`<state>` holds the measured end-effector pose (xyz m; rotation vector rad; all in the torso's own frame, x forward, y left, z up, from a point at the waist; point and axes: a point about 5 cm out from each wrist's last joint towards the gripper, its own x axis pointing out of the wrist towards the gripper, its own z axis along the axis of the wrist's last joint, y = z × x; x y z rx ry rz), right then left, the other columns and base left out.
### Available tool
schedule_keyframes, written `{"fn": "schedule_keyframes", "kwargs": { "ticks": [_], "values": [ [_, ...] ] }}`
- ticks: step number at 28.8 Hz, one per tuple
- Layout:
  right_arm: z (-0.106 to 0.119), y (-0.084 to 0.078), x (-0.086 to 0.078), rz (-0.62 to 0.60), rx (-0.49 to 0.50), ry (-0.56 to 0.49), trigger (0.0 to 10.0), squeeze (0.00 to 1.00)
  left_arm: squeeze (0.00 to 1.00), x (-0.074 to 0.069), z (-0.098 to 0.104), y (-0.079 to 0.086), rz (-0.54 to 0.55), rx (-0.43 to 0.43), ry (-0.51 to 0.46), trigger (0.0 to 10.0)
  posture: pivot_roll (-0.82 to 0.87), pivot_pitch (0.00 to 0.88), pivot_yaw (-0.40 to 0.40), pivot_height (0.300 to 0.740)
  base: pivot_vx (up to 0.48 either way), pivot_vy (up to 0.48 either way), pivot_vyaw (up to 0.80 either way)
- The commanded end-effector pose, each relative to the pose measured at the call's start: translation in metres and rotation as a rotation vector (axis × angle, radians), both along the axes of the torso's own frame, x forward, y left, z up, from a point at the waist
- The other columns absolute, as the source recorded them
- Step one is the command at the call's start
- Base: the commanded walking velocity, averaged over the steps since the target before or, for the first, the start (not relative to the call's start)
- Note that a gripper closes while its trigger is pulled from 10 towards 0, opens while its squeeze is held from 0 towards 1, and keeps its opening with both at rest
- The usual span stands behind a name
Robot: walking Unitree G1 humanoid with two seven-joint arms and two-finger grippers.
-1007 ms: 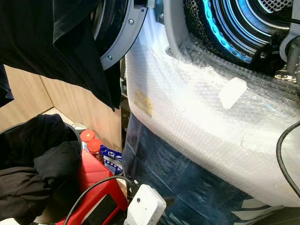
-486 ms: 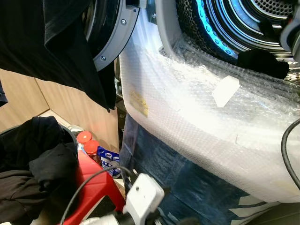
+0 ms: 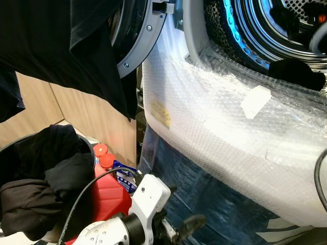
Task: Clothes washing
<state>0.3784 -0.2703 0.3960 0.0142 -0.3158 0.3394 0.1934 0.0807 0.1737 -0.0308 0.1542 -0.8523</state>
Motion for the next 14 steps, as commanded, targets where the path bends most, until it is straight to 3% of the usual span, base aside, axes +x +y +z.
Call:
{"fn": "schedule_keyframes", "kwargs": {
  "ticks": [1,6,7,10,12,14],
  "values": [
    [0.008,-0.009,-0.011,0.027,0.042,-0.066,10.0,0.0,0.0,0.006,0.003,0.002,0.031,-0.005,-0.029,10.0,0.05,0.017,-0.086,0.74,0.0,0.0,0.0],
    [-0.006,-0.008,-0.028,0.182,0.124,-0.176,10.0,0.0,0.0,0.022,0.01,0.008,0.105,-0.027,-0.081,10.0,0.05,0.004,-0.075,0.74,0.0,0.0,0.0],
    [-0.014,-0.003,-0.035,0.279,0.16,-0.18,10.0,0.0,0.0,0.026,0.011,0.009,0.114,-0.026,-0.085,10.0,0.04,0.0,-0.067,0.74,0.0,0.0,0.0],
    [-0.026,0.011,-0.046,0.375,0.135,-0.212,10.0,0.0,0.0,0.032,0.011,0.012,0.127,-0.021,-0.097,10.0,0.03,0.0,-0.056,0.74,0.0,0.0,0.0],
    [-0.04,0.025,-0.061,0.511,0.149,-0.211,10.0,0.0,0.0,0.039,0.013,0.015,0.146,-0.022,-0.112,10.0,0.03,0.0,-0.053,0.74,0.0,0.0,0.0],
    [-0.044,0.029,-0.066,0.547,0.148,-0.221,10.0,0.0,0.0,0.042,0.014,0.017,0.164,-0.018,-0.119,10.0,0.03,0.0,-0.05,0.74,0.0,0.0,0.0]
  ]
}}
